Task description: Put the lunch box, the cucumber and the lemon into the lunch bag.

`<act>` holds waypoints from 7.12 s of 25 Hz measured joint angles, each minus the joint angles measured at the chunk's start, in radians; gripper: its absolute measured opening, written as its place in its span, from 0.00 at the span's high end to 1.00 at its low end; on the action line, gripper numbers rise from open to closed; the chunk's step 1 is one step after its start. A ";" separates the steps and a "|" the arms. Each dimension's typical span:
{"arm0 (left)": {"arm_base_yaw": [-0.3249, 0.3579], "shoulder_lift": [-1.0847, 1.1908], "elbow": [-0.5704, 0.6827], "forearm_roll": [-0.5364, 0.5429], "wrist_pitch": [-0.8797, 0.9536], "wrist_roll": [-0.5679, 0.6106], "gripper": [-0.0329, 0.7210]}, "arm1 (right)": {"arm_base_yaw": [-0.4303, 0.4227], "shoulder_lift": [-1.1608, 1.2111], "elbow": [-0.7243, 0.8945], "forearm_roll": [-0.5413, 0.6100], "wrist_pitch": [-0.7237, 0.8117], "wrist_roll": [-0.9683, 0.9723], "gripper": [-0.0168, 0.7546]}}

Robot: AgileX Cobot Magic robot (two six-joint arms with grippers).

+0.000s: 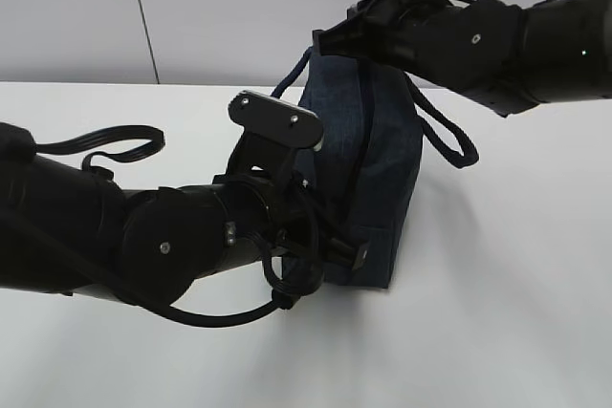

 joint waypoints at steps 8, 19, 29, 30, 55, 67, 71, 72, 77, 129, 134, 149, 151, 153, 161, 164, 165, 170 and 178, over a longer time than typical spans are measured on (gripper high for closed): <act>0.000 0.000 0.000 0.000 0.000 0.000 0.95 | -0.035 0.082 -0.121 0.000 0.074 -0.001 0.98; 0.000 0.000 0.000 0.000 0.002 0.000 0.95 | -0.095 0.130 -0.211 -0.002 0.203 -0.012 0.98; -0.002 -0.022 0.000 -0.022 0.062 0.000 0.88 | -0.098 0.134 -0.267 -0.006 0.319 -0.028 0.98; -0.002 -0.037 0.000 -0.023 0.087 0.000 0.85 | -0.098 0.134 -0.268 -0.006 0.324 -0.029 0.98; 0.243 -0.315 -0.131 -0.124 1.059 0.005 0.62 | -0.100 0.134 -0.280 -0.012 0.399 -0.034 0.98; 0.251 -0.315 -0.317 0.052 1.166 -0.010 0.61 | -0.101 0.134 -0.282 -0.014 0.420 -0.034 0.98; 0.283 -0.302 -0.378 0.052 1.172 -0.035 0.55 | -0.101 0.134 -0.282 -0.014 0.426 -0.034 0.98; 0.293 -0.290 -0.397 0.052 1.174 -0.043 0.52 | -0.101 0.134 -0.282 -0.014 0.430 -0.034 0.98; 0.343 -0.210 -0.494 0.047 1.174 -0.096 0.45 | -0.101 0.134 -0.284 -0.014 0.442 -0.035 0.98; 0.386 0.138 -0.619 -0.159 1.009 0.015 0.97 | -0.125 0.149 -0.304 -0.010 0.417 -0.035 0.98; 0.386 0.138 -0.625 -0.149 1.026 0.027 0.97 | -0.125 0.149 -0.304 -0.008 0.415 -0.035 0.98; 0.386 0.138 -0.629 -0.143 1.084 0.058 0.97 | -0.159 0.272 -0.425 0.069 0.479 -0.035 0.98; 0.386 0.138 -0.629 -0.141 1.085 0.058 0.97 | -0.174 0.278 -0.425 0.098 0.492 -0.035 0.98; 0.386 0.135 -0.629 -0.138 1.085 0.058 0.97 | -0.185 0.283 -0.425 0.112 0.501 -0.035 0.98; 0.386 0.117 -0.629 -0.126 1.178 0.060 0.97 | -0.197 0.284 -0.427 0.124 0.585 -0.035 0.98; 0.386 0.117 -0.629 -0.122 1.203 0.060 0.97 | -0.199 0.284 -0.429 0.124 0.624 -0.035 0.98; 0.386 0.117 -0.629 -0.120 1.210 0.060 0.97 | -0.201 0.284 -0.429 0.124 0.636 -0.035 0.98; 0.384 0.113 -0.629 -0.084 1.235 0.060 0.97 | -0.222 0.284 -0.431 0.124 0.727 -0.035 0.98; 0.384 0.113 -0.641 -0.083 1.272 0.054 0.63 | -0.241 0.267 -0.431 0.120 0.758 -0.035 0.98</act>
